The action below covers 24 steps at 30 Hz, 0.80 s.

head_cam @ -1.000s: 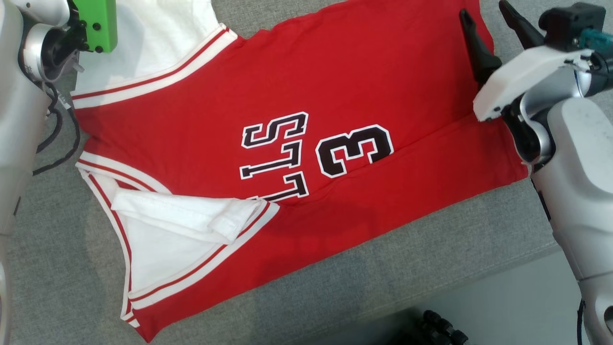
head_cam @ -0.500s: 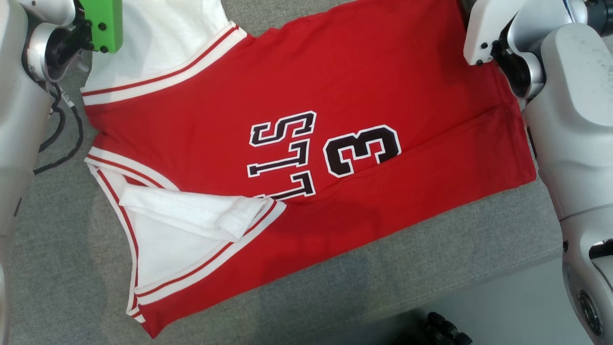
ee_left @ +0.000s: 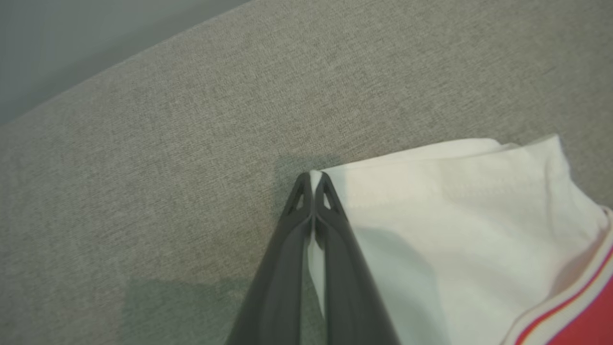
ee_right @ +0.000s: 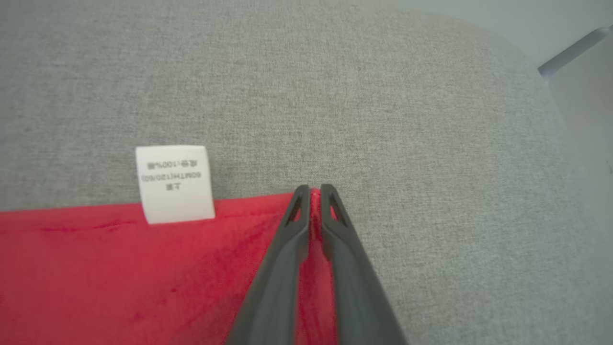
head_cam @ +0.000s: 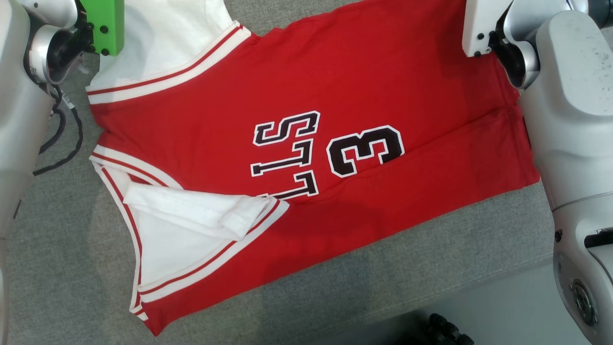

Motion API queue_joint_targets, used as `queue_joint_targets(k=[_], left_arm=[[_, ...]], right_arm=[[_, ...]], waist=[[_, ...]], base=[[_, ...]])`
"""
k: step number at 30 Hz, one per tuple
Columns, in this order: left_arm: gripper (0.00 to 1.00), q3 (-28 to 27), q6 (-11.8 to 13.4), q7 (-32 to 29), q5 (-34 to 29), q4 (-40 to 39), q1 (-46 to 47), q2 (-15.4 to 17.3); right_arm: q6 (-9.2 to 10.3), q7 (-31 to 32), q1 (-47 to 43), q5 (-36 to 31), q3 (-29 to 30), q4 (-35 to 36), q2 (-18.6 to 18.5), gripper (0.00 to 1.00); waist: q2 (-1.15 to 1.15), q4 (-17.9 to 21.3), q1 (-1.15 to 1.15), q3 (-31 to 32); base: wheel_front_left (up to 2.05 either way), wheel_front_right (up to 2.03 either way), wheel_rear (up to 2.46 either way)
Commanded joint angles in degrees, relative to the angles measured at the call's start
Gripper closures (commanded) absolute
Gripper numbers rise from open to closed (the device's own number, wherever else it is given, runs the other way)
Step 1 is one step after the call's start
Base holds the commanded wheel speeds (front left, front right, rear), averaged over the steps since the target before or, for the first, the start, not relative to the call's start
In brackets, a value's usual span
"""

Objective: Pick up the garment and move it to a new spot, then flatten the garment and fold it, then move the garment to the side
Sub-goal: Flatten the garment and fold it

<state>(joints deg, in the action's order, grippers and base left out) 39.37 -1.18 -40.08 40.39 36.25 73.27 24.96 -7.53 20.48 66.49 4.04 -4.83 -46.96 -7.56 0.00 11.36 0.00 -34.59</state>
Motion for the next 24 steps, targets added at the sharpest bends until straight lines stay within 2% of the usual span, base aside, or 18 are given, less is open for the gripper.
queue_joint_targets(k=[1, 6, 12, 18, 24], left_arm=[[1.00, 0.11, 0.10, -0.07, 0.47, -0.03, -0.68, 0.46], [1.00, 0.16, -0.07, 0.59, 0.44, -0.39, -0.11, 0.53], [1.00, -0.86, -1.02, 5.72, -0.28, -1.38, 1.96, 0.64], [1.00, -2.61, -1.89, 11.69, 0.24, -1.75, 3.76, -0.15], [1.00, -4.34, -3.34, 17.31, 1.70, -3.34, 1.58, 0.80]], right_arm=[[0.08, 0.61, 0.47, -0.80, 0.41, -0.24, 0.14, 1.00], [0.09, 1.20, 0.39, -2.58, 1.42, 0.50, 0.63, 1.00], [0.09, -4.47, 0.93, -2.85, 4.64, 2.84, 0.68, 1.00], [0.09, -9.36, 1.83, 0.03, 6.35, 2.19, -1.37, 1.00], [0.09, -13.87, 0.21, 7.49, 3.02, 2.44, -5.39, 1.00]], waist=[[0.00, -0.03, 0.00, 0.07], [0.00, -0.12, 0.00, -0.01], [0.00, -0.55, 0.00, -0.23], [0.00, -1.91, 0.00, -0.14], [0.00, -3.38, 0.00, 0.64]], base=[[0.00, 0.00, 0.00], [0.00, 0.00, 0.00], [0.00, 0.00, 0.00], [0.00, 0.00, 0.00], [0.00, 0.00, 0.00]])
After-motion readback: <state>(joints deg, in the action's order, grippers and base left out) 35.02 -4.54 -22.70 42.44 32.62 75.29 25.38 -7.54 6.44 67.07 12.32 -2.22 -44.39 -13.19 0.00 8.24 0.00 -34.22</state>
